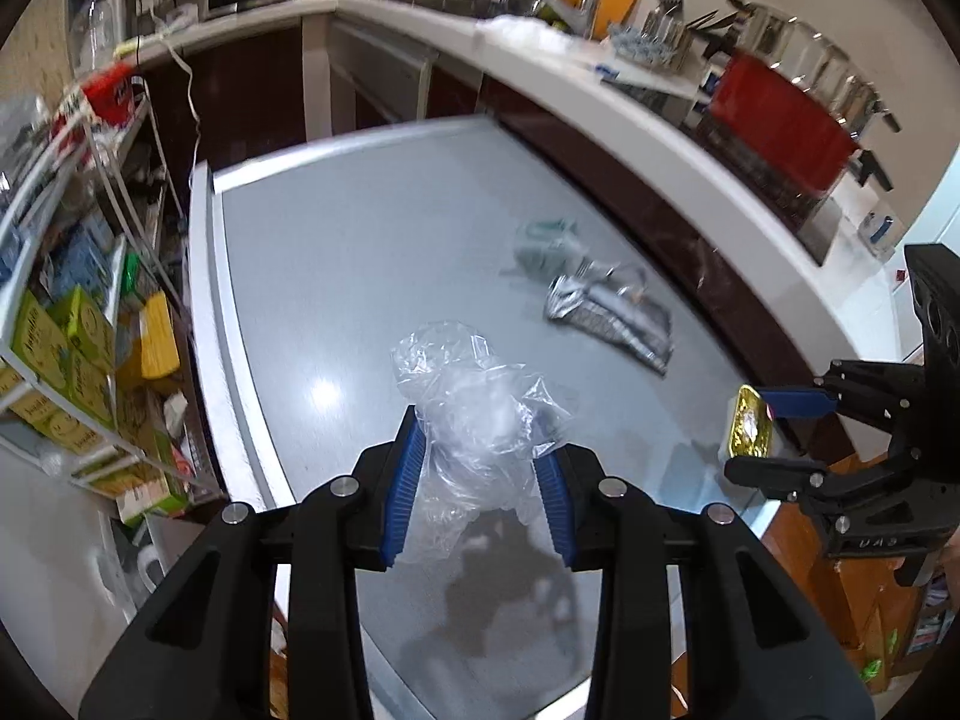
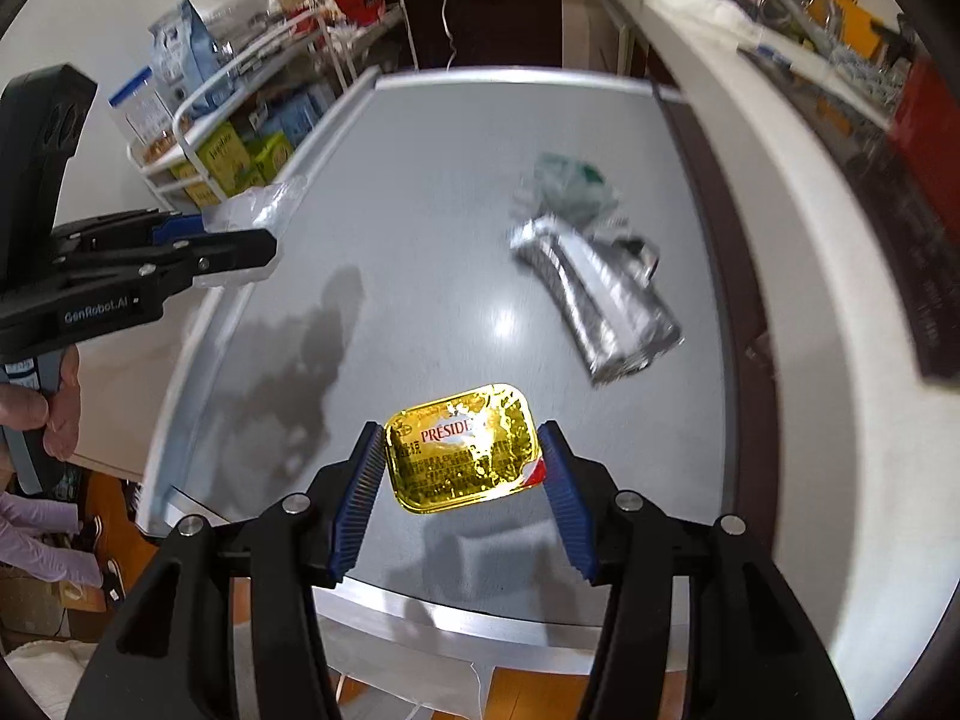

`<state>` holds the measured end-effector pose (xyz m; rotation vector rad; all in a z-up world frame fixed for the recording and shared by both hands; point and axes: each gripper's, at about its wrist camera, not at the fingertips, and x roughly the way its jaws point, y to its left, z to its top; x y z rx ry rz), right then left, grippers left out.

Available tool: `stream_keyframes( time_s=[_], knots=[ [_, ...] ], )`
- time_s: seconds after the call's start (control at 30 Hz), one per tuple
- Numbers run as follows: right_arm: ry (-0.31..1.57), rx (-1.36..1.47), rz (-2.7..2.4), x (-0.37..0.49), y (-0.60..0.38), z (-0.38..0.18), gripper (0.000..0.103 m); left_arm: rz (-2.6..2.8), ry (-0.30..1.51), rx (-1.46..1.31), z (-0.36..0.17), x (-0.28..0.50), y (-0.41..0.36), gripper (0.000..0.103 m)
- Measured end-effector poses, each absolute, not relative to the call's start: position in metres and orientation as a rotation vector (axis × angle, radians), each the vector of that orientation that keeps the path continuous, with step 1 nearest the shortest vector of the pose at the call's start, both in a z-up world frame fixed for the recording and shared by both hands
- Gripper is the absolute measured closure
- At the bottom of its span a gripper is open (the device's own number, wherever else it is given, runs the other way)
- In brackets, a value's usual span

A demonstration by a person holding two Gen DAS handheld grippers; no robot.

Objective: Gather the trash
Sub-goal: 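Carry the plastic bag and butter packet in both tools over the paper bag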

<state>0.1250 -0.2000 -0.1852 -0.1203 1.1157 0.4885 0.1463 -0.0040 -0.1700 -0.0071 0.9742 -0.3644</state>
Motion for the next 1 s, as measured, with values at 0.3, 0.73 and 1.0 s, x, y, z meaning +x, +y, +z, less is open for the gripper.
stream_keyframes(
  time_s=[0.3,0.73,1.0],
  knots=[
    [1.013,-0.115,0.477,0.097,-0.214,-0.141,0.051,-0.368,0.889,0.02,-0.133,0.115,-0.012,0.065],
    [0.993,-0.05,0.534,0.026,-0.231,-0.109,0.051,-0.446,0.833,0.045,-0.096,0.032,-0.017,0.065],
    [1.104,-0.07,0.564,-0.025,-0.236,-0.13,0.051,-0.561,0.944,0.11,-0.119,-0.03,-0.035,0.065]
  ],
)
